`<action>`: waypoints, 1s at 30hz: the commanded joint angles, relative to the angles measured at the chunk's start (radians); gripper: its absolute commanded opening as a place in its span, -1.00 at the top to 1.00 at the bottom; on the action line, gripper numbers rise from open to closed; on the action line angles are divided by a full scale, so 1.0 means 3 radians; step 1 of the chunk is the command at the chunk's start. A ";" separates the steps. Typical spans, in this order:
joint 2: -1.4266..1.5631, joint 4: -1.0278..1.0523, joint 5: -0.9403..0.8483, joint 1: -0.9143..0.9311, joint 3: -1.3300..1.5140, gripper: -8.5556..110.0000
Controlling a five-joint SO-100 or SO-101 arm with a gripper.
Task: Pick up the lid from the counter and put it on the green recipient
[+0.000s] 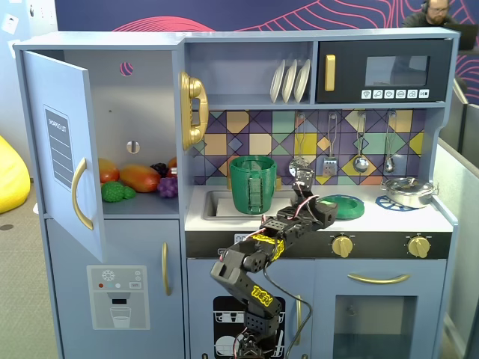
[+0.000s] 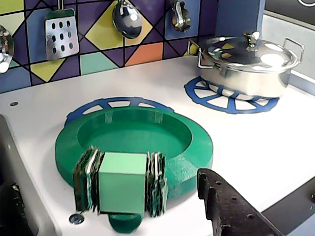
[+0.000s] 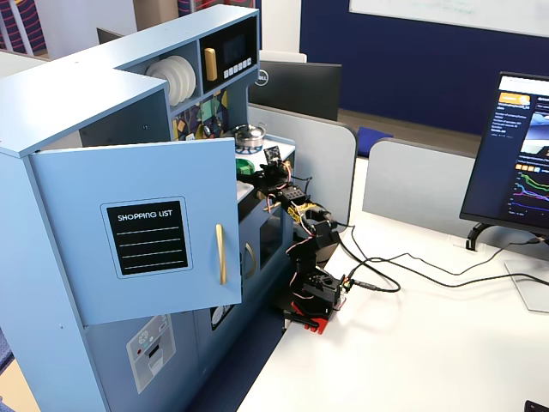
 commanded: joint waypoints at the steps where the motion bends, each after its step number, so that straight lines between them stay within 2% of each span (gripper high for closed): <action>1: -0.0148 -0.0138 0.0031 0.0010 -0.0373 0.20; 19: -0.0828 -0.0286 0.0046 -0.0138 -0.0823 0.24; 26: -0.0931 -0.0291 0.0077 -0.0153 -0.0869 0.29; 30: -0.0946 -0.0291 0.0092 -0.0153 -0.0849 0.39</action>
